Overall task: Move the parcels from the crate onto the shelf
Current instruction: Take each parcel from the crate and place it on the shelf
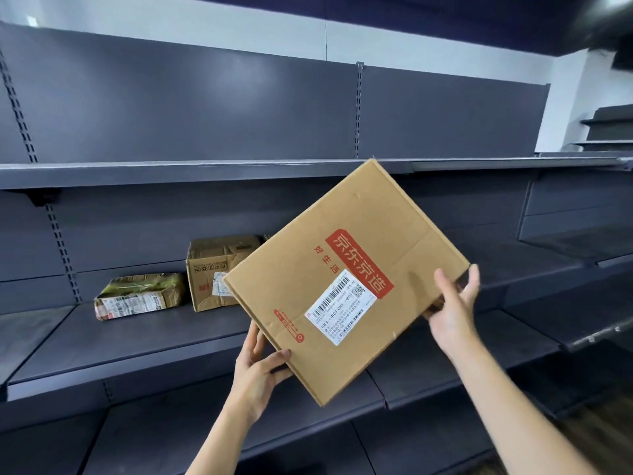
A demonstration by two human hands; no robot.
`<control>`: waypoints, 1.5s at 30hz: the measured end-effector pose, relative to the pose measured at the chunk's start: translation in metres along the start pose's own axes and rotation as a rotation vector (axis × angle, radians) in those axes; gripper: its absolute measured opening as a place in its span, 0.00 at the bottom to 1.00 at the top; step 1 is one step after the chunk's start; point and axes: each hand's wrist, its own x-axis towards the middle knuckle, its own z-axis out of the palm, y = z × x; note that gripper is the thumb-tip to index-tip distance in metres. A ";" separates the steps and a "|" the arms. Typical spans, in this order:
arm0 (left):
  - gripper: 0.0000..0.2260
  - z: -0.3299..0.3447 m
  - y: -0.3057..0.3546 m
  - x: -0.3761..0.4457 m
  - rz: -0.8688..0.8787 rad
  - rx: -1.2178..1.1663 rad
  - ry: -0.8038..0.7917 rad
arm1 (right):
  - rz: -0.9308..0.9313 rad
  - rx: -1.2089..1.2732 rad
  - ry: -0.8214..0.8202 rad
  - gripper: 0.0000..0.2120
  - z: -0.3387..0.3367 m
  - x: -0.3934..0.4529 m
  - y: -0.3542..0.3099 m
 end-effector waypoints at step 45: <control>0.34 -0.037 0.012 0.036 -0.089 0.598 0.100 | 0.062 -0.974 -0.013 0.13 -0.084 0.001 0.050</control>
